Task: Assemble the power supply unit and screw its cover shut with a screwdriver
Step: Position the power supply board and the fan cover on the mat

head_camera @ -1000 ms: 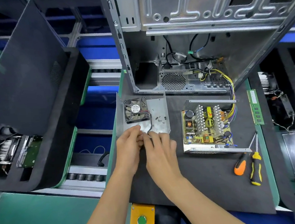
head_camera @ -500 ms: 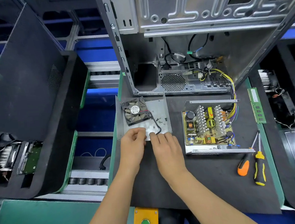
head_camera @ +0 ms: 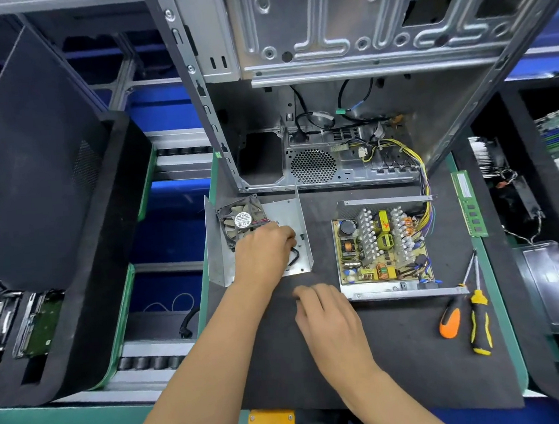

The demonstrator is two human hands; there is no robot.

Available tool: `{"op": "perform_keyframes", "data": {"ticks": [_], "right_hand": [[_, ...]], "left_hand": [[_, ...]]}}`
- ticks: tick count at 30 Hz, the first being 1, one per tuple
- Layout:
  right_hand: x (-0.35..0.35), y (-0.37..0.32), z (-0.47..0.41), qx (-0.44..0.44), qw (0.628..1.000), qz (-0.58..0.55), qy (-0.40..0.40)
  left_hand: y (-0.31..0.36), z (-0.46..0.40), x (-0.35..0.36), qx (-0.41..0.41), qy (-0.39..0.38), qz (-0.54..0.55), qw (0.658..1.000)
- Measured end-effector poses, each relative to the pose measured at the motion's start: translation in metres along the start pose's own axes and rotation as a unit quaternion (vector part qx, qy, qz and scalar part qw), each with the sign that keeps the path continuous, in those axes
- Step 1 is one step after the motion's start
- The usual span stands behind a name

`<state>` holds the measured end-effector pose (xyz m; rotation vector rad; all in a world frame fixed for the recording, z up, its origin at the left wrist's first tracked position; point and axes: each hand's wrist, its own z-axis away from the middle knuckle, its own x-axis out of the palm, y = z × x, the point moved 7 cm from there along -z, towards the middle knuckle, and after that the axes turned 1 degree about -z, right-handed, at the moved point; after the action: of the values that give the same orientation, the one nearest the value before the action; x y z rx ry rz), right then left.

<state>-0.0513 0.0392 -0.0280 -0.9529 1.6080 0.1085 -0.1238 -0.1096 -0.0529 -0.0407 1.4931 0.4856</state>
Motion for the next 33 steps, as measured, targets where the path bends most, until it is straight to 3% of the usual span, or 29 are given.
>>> {"op": "perform_keyframes", "data": {"ticks": [10, 13, 14, 16, 20, 22, 26, 29, 33], "right_hand": [[-0.004, -0.005, -0.001, -0.001, 1.0, -0.018, 0.001], [-0.009, -0.006, -0.001, 0.005, 0.999, -0.042, 0.008], [-0.011, -0.006, -0.001, 0.007, 0.998, -0.058, 0.013], [-0.017, -0.006, -0.003, 0.018, 0.994, -0.106, 0.022], [-0.03, -0.008, -0.015, 0.045, 0.977, -0.201, 0.053], [-0.032, -0.011, -0.023, 0.046, 0.975, -0.211, 0.058], [-0.024, -0.02, -0.036, 0.003, 0.992, -0.122, 0.012], [-0.012, -0.023, -0.037, -0.022, 0.995, -0.084, -0.056], [-0.006, -0.025, -0.05, -0.026, 0.991, -0.094, -0.09]], "left_hand": [[0.003, 0.009, 0.004, 0.088, 0.033, -0.037, 0.995], [-0.002, 0.019, -0.011, 0.034, 0.096, 0.129, 0.986], [-0.01, 0.022, -0.014, -0.02, 0.105, 0.228, 0.968], [-0.025, 0.036, -0.009, -0.144, 0.087, 0.429, 0.887], [-0.023, 0.072, 0.022, -0.296, -0.004, 0.72, 0.628], [-0.016, 0.085, 0.033, -0.314, -0.047, 0.772, 0.55], [-0.007, 0.099, 0.039, -0.32, -0.064, 0.808, 0.49], [-0.011, 0.103, 0.042, -0.351, -0.026, 0.816, 0.458], [-0.025, 0.104, 0.039, -0.34, 0.003, 0.787, 0.515]]}}
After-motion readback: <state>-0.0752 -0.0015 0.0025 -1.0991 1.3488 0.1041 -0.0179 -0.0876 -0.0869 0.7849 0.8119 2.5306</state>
